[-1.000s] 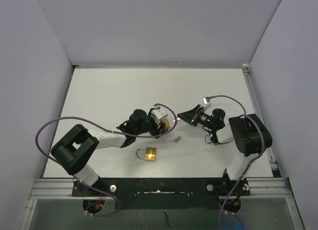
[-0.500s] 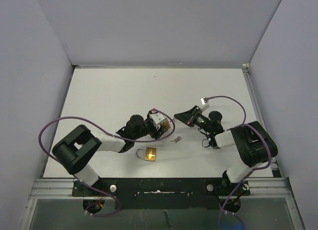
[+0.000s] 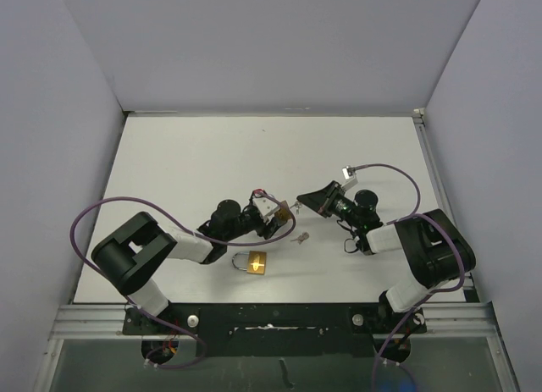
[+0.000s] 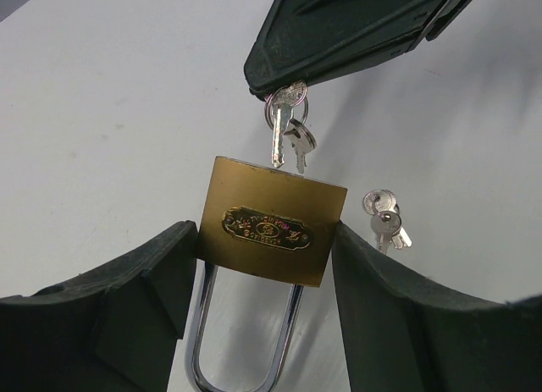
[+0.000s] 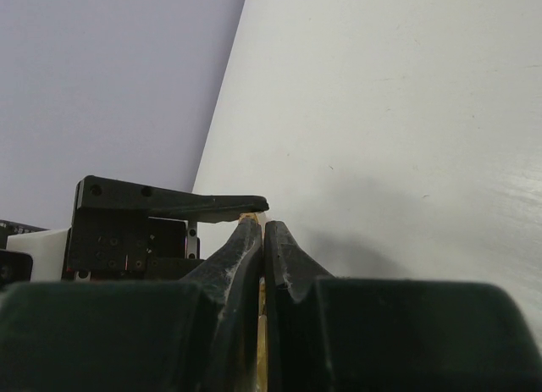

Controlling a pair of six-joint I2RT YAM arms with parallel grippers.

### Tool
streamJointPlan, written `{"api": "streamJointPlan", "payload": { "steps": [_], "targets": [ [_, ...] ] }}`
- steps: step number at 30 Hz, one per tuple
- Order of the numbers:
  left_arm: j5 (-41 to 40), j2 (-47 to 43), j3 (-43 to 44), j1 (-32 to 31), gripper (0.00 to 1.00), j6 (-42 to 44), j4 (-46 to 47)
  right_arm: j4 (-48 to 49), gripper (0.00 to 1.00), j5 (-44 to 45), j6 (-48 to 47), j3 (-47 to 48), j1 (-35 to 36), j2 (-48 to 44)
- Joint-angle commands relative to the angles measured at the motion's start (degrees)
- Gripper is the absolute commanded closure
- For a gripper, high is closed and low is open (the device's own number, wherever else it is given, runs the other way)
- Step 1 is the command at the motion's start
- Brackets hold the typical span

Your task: Unlock with the key

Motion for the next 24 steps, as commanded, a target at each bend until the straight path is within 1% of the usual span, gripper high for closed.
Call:
{"api": "streamJointPlan", "payload": {
  "steps": [1, 24],
  "targets": [
    [1.51, -0.41, 1.13, -0.2, 1.0, -0.67, 9.56, 3.34, 1.0, 1.23, -0.96, 0.01, 1.03, -0.18],
    [0.22, -0.52, 1.79, -0.2, 1.0, -1.19, 8.28, 3.75, 1.0, 1.72, -0.86, 0.36, 2.34, -0.39]
  ]
}}
